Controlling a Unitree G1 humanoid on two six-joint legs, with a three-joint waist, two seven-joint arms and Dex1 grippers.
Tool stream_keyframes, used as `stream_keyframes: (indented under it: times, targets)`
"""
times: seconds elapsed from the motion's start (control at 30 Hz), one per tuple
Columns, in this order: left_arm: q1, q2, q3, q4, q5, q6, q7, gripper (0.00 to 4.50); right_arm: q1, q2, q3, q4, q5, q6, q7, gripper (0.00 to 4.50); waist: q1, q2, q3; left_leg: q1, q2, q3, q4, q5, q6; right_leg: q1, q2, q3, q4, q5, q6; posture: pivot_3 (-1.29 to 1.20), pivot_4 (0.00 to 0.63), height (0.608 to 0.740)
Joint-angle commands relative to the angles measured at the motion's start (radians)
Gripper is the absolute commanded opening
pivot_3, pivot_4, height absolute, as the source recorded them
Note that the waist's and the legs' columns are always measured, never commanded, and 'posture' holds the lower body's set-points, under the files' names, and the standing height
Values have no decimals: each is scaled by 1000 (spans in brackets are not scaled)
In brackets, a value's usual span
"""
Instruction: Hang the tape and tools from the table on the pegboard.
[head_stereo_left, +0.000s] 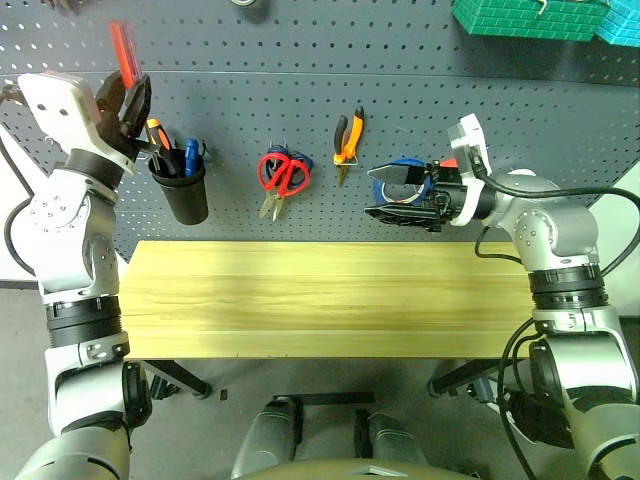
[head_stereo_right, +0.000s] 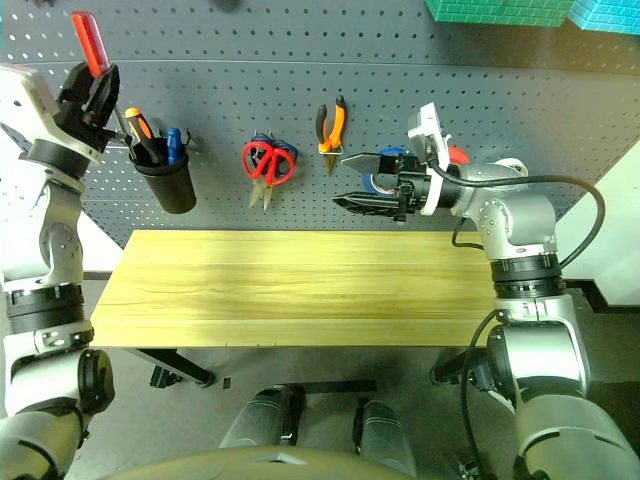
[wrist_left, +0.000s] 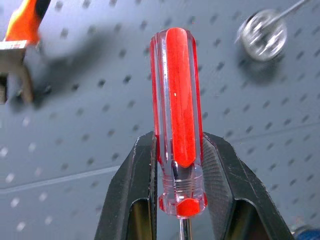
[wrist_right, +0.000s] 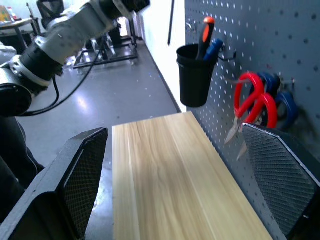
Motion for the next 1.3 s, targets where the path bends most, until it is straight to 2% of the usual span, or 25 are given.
stream_keyframes:
  times: [0.03, 0.23, 0.33, 0.6, 0.7, 0.97, 1.17, 1.3]
  targets:
    - [-72, 21, -1, 89, 26, -101, -19, 905, -42, 6, -36, -26, 25, -8, -10, 4500, 3, 0, 0, 0, 1, 1, 0, 0, 0, 0, 0, 0, 0, 0, 0, 178, 54, 740]
    - [-147, 29, -16, 312, 69, -231, -44, 905, -44, 9, -30, -29, 22, -13, -16, 4500, 2, 0, -1, 0, 3, 5, 0, 0, 0, -1, 0, 0, 0, 0, 0, 167, 54, 740]
    - [-171, 18, -10, 400, 69, -240, -23, 905, -40, 5, -28, -34, 17, -17, -19, 4500, 2, -1, -1, -1, 4, 7, 0, 0, 0, -2, 0, 0, 0, 0, 0, 159, 55, 740]
    - [-141, -8, -23, 503, 100, -275, 11, 905, -17, -17, -27, -54, 7, -20, -24, 4500, 1, -1, -1, -1, 5, 9, 0, 0, 0, -3, 0, 0, 1, 0, 0, 146, 59, 740]
    - [-113, -13, -20, 491, 112, -291, 39, 1880, -10, -21, -28, -59, 3, -25, -30, 4500, -1, -1, -1, -1, 5, 10, 0, 0, 0, -3, 0, 0, 1, 0, 0, 145, 61, 740]
    - [-48, 1, -24, 362, 85, -270, -29, 4436, 7, -28, -33, -66, 0, -30, -34, 4500, -1, -1, -1, -1, 5, 11, 0, 0, 0, -4, -1, 0, 2, 1, -1, 153, 56, 740]
    - [95, 17, 16, 117, -53, -161, -136, 4436, 43, -69, -50, -93, 19, 3, -25, 4500, -6, -1, -3, -1, 7, 13, 0, 0, 0, -4, -2, 1, 2, 1, -1, 148, 59, 740]
    - [318, 66, 48, -41, -136, -87, -257, 4436, 104, -115, -59, -120, 29, 31, -15, 4500, -25, -1, -4, -1, 12, 18, -1, 0, 0, -3, -2, 1, 1, 0, -1, 147, 72, 740]
